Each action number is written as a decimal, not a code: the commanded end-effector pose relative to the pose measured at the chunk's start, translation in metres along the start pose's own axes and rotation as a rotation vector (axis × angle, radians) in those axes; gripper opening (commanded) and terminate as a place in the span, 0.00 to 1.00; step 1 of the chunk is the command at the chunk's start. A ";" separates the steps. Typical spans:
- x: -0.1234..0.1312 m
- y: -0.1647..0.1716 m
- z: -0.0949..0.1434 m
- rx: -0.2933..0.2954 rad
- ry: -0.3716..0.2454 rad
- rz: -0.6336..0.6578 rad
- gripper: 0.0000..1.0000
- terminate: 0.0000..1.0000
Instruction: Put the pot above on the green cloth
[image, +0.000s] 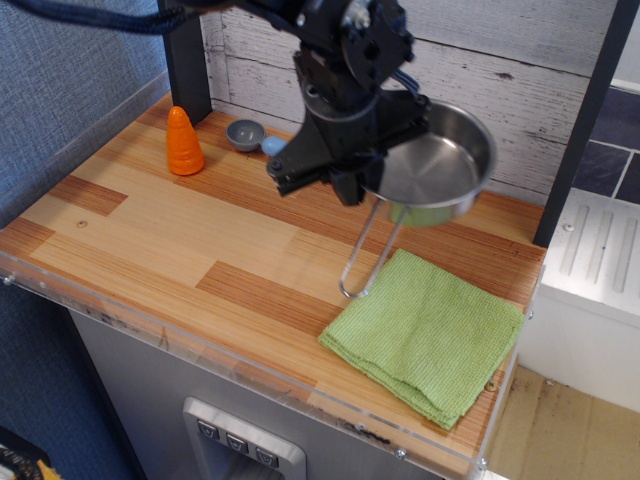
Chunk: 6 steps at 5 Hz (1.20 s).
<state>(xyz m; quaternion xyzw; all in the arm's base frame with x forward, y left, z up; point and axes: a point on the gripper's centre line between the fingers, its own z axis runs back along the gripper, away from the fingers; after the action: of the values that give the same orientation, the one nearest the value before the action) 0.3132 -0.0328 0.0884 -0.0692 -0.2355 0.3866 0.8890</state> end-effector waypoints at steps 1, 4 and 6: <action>-0.045 -0.005 0.023 -0.075 -0.003 -0.113 0.00 0.00; -0.072 0.002 -0.003 0.019 0.048 -0.178 0.00 0.00; -0.077 0.021 -0.017 0.109 0.069 -0.201 0.00 0.00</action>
<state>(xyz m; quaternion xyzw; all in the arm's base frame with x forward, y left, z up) 0.2648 -0.0752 0.0331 -0.0027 -0.1775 0.3062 0.9353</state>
